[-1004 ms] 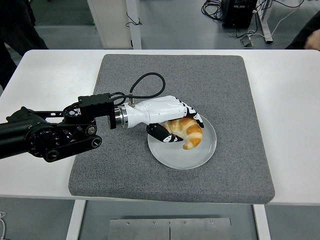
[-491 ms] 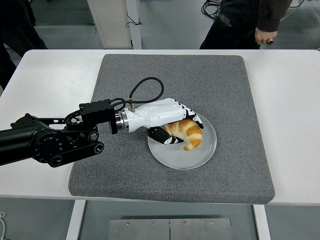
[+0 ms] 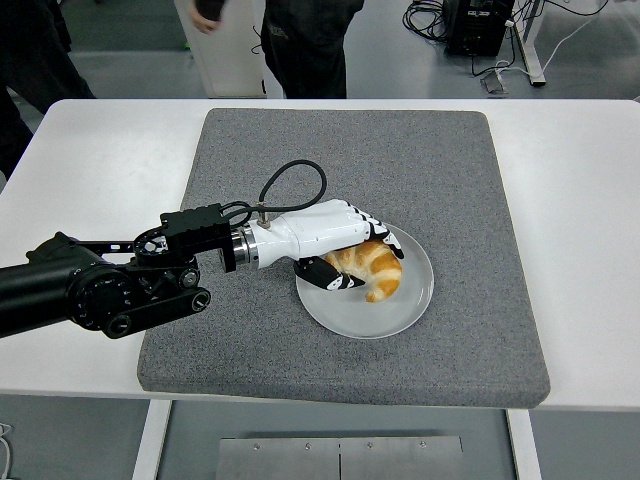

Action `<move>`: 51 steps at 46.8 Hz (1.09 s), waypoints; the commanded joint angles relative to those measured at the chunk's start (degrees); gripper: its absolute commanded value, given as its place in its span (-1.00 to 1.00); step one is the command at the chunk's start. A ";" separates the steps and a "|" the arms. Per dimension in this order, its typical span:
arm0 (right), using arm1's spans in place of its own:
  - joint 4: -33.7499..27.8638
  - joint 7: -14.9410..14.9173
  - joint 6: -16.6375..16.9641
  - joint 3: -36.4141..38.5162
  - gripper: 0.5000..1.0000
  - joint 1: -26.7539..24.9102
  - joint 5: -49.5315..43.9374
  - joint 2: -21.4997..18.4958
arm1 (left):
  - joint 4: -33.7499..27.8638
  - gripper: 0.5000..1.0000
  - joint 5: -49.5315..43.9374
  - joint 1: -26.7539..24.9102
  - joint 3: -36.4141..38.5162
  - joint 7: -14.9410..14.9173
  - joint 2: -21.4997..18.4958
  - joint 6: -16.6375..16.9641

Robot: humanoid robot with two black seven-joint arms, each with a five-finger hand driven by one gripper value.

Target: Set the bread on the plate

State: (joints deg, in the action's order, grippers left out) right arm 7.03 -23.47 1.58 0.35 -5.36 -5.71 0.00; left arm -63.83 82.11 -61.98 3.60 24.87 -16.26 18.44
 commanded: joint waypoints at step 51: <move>0.00 0.00 0.00 0.00 1.00 0.00 0.00 0.00 | 1.96 0.43 -0.20 1.51 3.26 0.97 1.93 4.14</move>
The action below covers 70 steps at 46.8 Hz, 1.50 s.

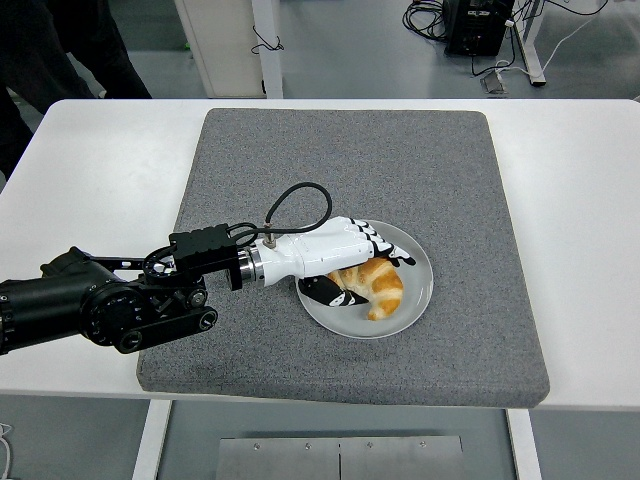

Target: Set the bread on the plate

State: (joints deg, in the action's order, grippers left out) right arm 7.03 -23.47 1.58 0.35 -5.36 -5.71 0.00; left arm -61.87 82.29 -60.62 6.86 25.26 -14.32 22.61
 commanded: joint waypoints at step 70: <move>0.00 0.00 0.00 0.00 1.00 0.00 0.00 0.00 | -0.09 0.86 -41.24 1.99 -18.63 3.66 -5.54 -16.11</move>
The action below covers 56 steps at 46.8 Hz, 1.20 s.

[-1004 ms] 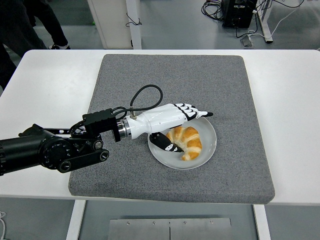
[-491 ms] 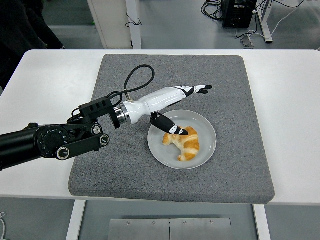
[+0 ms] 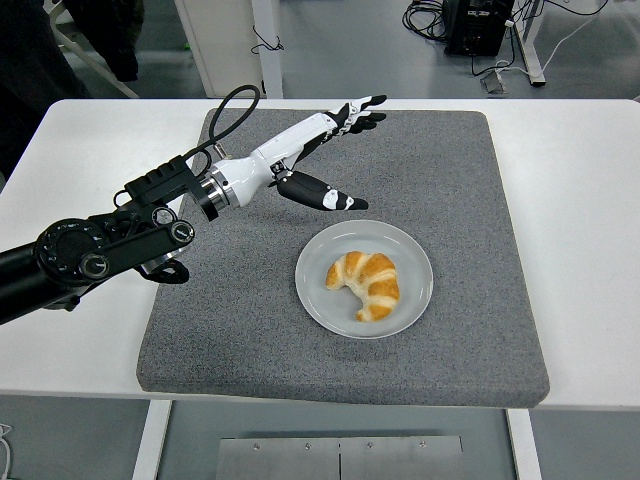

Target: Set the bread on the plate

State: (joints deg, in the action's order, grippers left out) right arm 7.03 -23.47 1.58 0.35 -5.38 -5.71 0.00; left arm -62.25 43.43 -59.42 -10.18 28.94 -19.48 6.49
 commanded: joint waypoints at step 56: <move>0.00 0.00 0.00 0.00 1.00 0.01 0.00 0.00 | 33.60 0.87 -34.82 6.60 -26.91 -3.18 12.98 -8.34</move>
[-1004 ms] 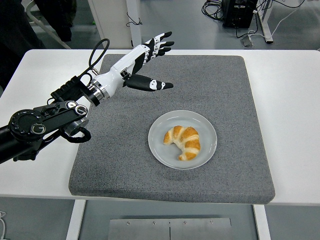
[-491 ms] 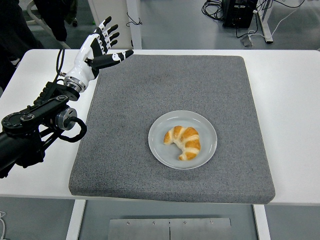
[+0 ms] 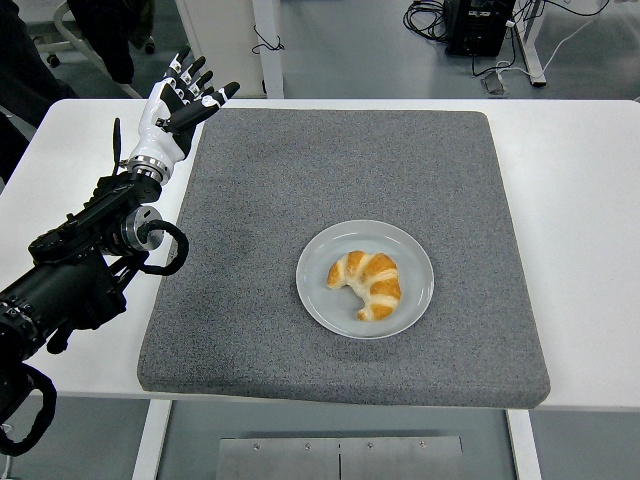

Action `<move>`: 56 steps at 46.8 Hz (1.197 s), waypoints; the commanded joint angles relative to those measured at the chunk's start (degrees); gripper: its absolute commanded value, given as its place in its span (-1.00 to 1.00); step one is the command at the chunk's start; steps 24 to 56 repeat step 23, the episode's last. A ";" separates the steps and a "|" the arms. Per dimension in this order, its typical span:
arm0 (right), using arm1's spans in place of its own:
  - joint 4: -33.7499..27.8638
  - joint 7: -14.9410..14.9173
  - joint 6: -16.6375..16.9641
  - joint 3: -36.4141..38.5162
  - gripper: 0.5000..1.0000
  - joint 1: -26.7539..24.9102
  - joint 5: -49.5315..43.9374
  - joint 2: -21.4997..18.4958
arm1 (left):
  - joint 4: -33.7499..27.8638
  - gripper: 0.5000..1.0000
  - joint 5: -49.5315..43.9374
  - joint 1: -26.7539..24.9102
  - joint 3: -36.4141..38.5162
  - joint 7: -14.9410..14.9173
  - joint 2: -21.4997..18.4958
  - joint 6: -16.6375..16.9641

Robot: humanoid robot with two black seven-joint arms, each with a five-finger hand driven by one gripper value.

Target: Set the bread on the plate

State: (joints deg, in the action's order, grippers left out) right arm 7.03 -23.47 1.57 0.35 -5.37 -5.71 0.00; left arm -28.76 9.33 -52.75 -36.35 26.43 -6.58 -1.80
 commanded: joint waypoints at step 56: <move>0.44 0.00 0.18 0.00 1.00 0.28 0.00 0.00 | 3.10 0.87 -5.02 -0.16 -1.00 -0.68 1.39 -4.71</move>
